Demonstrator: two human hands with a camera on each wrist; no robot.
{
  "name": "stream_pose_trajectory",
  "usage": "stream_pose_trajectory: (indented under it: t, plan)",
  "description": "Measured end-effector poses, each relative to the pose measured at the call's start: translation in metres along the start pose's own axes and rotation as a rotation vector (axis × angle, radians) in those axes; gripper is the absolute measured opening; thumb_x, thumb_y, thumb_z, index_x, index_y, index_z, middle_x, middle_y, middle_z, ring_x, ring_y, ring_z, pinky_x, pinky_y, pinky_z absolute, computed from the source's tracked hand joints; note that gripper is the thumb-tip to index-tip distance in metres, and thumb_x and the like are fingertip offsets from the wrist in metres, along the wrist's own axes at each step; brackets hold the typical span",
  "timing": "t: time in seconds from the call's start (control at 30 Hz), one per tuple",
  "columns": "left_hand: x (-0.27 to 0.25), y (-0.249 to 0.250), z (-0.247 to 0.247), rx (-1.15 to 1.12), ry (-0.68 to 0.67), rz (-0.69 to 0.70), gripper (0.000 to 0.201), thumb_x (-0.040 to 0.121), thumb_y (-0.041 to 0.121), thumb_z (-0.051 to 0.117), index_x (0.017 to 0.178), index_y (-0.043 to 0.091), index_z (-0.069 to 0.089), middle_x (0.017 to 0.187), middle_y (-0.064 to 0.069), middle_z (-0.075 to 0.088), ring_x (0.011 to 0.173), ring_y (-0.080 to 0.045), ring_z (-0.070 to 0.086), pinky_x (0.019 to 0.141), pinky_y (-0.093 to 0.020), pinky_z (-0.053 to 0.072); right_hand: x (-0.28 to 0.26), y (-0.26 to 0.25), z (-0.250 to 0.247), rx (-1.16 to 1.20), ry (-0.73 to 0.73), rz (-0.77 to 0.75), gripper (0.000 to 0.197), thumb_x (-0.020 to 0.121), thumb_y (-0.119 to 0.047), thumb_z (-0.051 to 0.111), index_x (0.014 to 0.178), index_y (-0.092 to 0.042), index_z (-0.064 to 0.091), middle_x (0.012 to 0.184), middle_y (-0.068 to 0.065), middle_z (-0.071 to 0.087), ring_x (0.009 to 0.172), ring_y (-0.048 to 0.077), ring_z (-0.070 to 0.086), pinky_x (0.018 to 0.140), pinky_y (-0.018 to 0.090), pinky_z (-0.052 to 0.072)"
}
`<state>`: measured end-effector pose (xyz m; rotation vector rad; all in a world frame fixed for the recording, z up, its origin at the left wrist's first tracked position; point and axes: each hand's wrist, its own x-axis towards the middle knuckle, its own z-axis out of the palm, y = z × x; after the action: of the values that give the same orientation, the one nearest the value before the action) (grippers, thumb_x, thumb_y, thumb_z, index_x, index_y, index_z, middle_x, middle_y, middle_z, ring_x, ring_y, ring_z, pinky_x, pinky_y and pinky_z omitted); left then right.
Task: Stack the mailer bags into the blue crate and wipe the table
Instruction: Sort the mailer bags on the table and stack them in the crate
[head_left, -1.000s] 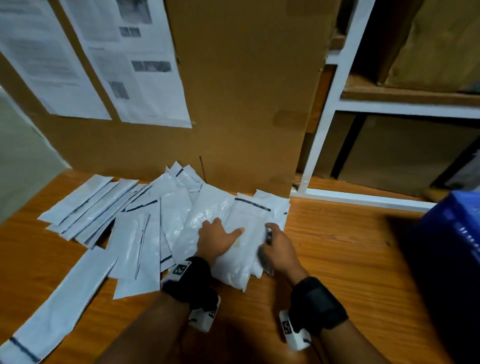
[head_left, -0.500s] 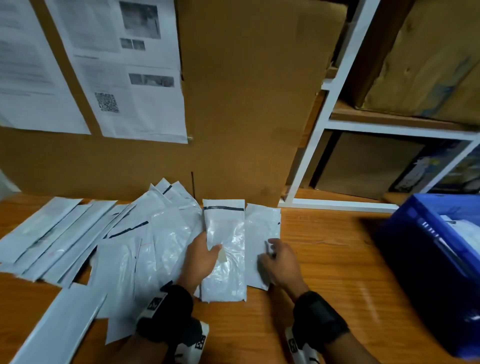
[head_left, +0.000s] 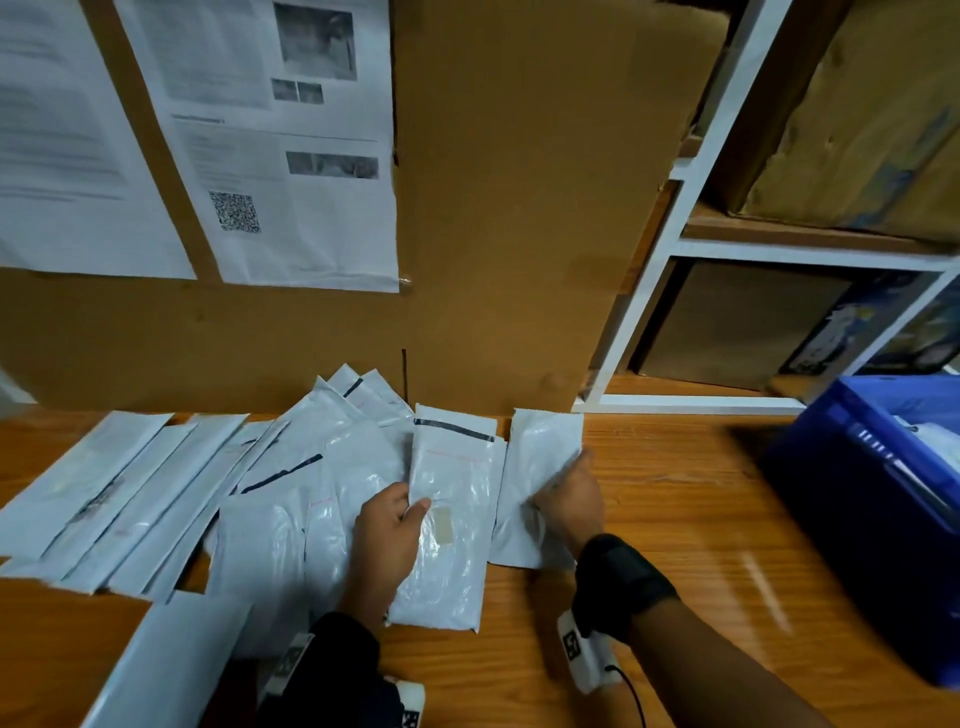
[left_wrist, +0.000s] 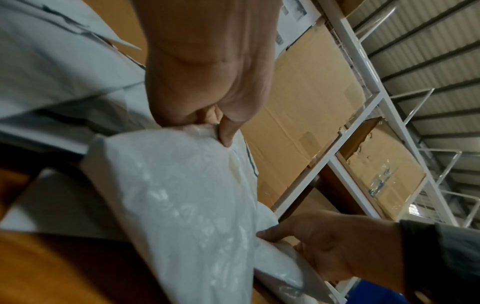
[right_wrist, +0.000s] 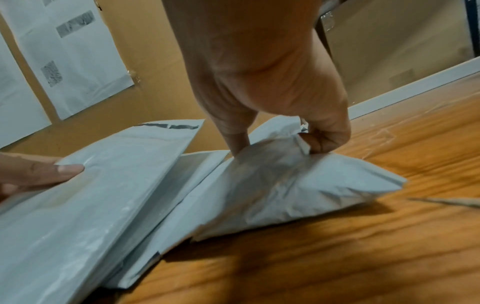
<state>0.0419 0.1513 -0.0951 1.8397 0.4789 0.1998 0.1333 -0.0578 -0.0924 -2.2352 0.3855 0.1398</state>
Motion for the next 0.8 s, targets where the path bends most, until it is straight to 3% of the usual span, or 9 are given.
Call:
stream_pose_trajectory:
  t: [0.13, 0.2, 0.3, 0.37, 0.47, 0.53, 0.63, 0.73, 0.8]
  plan:
    - [-0.013, 0.015, 0.001, -0.044, 0.05, 0.06, 0.004, 0.093, 0.026, 0.064, 0.096, 0.026, 0.067, 0.092, 0.012, 0.07, 0.088, -0.012, 0.067, 0.084, -0.035, 0.055, -0.019, -0.004, -0.026, 0.101, 0.048, -0.112, 0.059, 0.087, -0.012, 0.068, 0.139, -0.019, 0.041, 0.112, -0.001, 0.063, 0.104, 0.021, 0.063, 0.084, 0.036, 0.056]
    - [-0.022, 0.027, 0.005, -0.08, 0.049, 0.086, 0.004, 0.093, 0.025, 0.064, 0.095, 0.025, 0.067, 0.09, 0.013, 0.07, 0.087, -0.009, 0.066, 0.083, -0.034, 0.054, -0.034, -0.001, -0.047, 0.144, 0.052, -0.159, 0.032, 0.09, -0.016, 0.067, 0.12, -0.015, 0.057, 0.102, -0.004, 0.066, 0.093, 0.015, 0.065, 0.071, 0.024, 0.053]
    - [-0.038, 0.048, 0.018, -0.123, 0.014, 0.121, 0.006, 0.092, 0.025, 0.066, 0.088, 0.029, 0.067, 0.079, 0.021, 0.07, 0.081, -0.007, 0.067, 0.076, -0.027, 0.053, -0.063, 0.012, -0.084, 0.294, 0.084, -0.198, 0.011, 0.093, -0.02, 0.063, 0.104, -0.019, 0.064, 0.093, -0.007, 0.07, 0.08, 0.003, 0.067, 0.06, 0.017, 0.052]
    - [-0.053, 0.065, 0.034, -0.145, -0.045, 0.149, 0.01, 0.091, 0.025, 0.067, 0.082, 0.031, 0.067, 0.074, 0.024, 0.071, 0.075, -0.005, 0.068, 0.068, -0.021, 0.051, -0.082, 0.026, -0.109, 0.385, 0.151, -0.23, 0.004, 0.094, -0.023, 0.062, 0.098, -0.022, 0.063, 0.087, -0.007, 0.07, 0.075, 0.002, 0.067, 0.056, 0.019, 0.052]
    - [-0.081, 0.092, 0.066, -0.188, -0.164, 0.125, 0.003, 0.087, 0.027, 0.069, 0.085, 0.027, 0.07, 0.079, 0.017, 0.074, 0.075, -0.006, 0.071, 0.066, -0.021, 0.053, -0.099, 0.055, -0.15, 0.394, 0.259, -0.239, 0.009, 0.093, -0.034, 0.063, 0.091, -0.026, 0.06, 0.083, -0.003, 0.067, 0.077, 0.016, 0.066, 0.062, 0.037, 0.057]
    - [-0.103, 0.114, 0.093, -0.184, -0.203, 0.138, 0.003, 0.085, 0.029, 0.071, 0.083, 0.027, 0.069, 0.078, 0.013, 0.073, 0.073, -0.01, 0.07, 0.067, -0.021, 0.054, -0.109, 0.072, -0.184, 0.413, 0.316, -0.259, 0.006, 0.092, -0.034, 0.064, 0.093, -0.03, 0.059, 0.089, -0.006, 0.066, 0.082, 0.016, 0.065, 0.07, 0.045, 0.058]
    - [-0.138, 0.147, 0.139, -0.124, -0.202, 0.206, 0.012, 0.083, 0.029, 0.073, 0.075, 0.026, 0.065, 0.074, 0.016, 0.067, 0.071, -0.005, 0.064, 0.058, -0.015, 0.046, -0.121, 0.101, -0.242, 0.423, 0.441, -0.317, 0.02, 0.091, -0.025, 0.066, 0.11, -0.025, 0.06, 0.104, -0.012, 0.066, 0.094, 0.005, 0.063, 0.079, 0.037, 0.057]
    - [-0.176, 0.174, 0.189, -0.116, -0.222, 0.278, 0.025, 0.083, 0.033, 0.072, 0.071, 0.012, 0.064, 0.061, 0.007, 0.065, 0.061, -0.006, 0.063, 0.053, -0.018, 0.044, -0.132, 0.142, -0.304, 0.445, 0.583, -0.329, 0.041, 0.089, -0.021, 0.069, 0.127, -0.024, 0.052, 0.116, -0.011, 0.063, 0.105, 0.004, 0.061, 0.086, 0.028, 0.052]
    - [-0.204, 0.192, 0.222, -0.138, -0.244, 0.325, 0.032, 0.086, 0.032, 0.069, 0.074, 0.004, 0.063, 0.062, 0.007, 0.066, 0.057, -0.002, 0.061, 0.047, -0.014, 0.043, -0.141, 0.168, -0.343, 0.491, 0.639, -0.326, 0.052, 0.089, -0.02, 0.07, 0.134, -0.029, 0.045, 0.12, -0.012, 0.06, 0.108, 0.002, 0.059, 0.087, 0.02, 0.048]
